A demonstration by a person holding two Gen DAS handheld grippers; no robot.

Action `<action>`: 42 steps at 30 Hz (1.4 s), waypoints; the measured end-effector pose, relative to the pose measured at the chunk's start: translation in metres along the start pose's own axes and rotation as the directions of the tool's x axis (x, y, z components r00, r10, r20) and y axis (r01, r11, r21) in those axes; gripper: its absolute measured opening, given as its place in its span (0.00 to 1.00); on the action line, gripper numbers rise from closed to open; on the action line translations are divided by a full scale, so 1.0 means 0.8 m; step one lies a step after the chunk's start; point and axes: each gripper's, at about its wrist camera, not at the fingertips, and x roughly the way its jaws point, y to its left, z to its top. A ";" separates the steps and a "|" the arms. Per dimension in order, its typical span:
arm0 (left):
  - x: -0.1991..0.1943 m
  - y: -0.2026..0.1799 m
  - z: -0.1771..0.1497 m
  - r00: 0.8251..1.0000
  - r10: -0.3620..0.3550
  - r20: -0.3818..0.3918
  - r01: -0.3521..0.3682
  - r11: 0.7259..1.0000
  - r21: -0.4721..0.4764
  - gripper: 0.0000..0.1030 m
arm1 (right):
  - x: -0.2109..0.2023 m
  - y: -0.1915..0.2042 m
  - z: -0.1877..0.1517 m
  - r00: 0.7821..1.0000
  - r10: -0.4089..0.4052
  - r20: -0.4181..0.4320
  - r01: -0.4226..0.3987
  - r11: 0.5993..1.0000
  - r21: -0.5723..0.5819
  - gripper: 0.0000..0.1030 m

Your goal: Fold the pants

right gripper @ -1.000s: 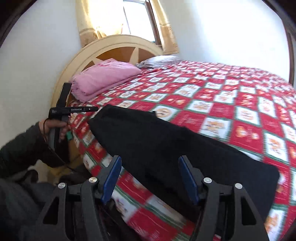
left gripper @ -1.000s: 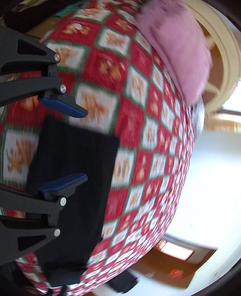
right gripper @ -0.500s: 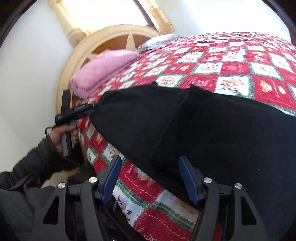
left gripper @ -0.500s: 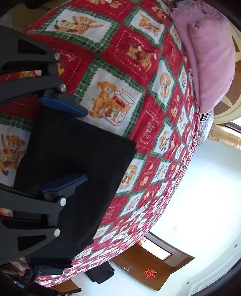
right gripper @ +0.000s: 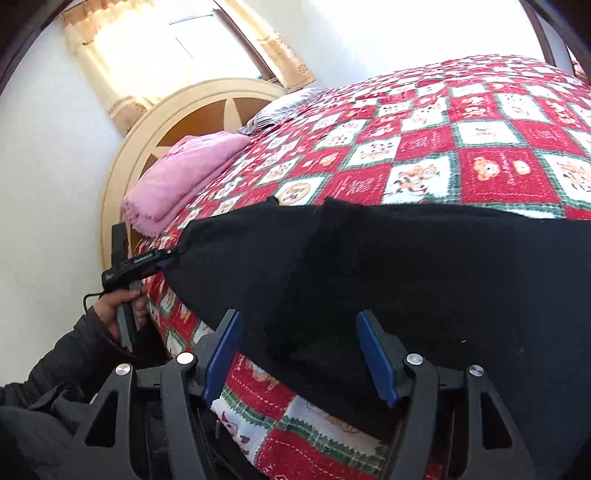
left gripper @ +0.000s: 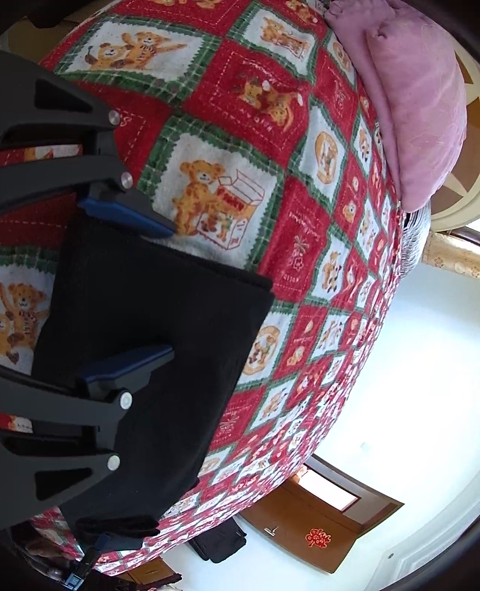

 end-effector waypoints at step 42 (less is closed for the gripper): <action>-0.127 -0.273 0.033 0.824 -0.561 0.081 0.524 0.808 0.270 0.21 | -0.129 -0.068 0.045 0.895 -0.303 0.327 0.210 0.934 0.291 0.65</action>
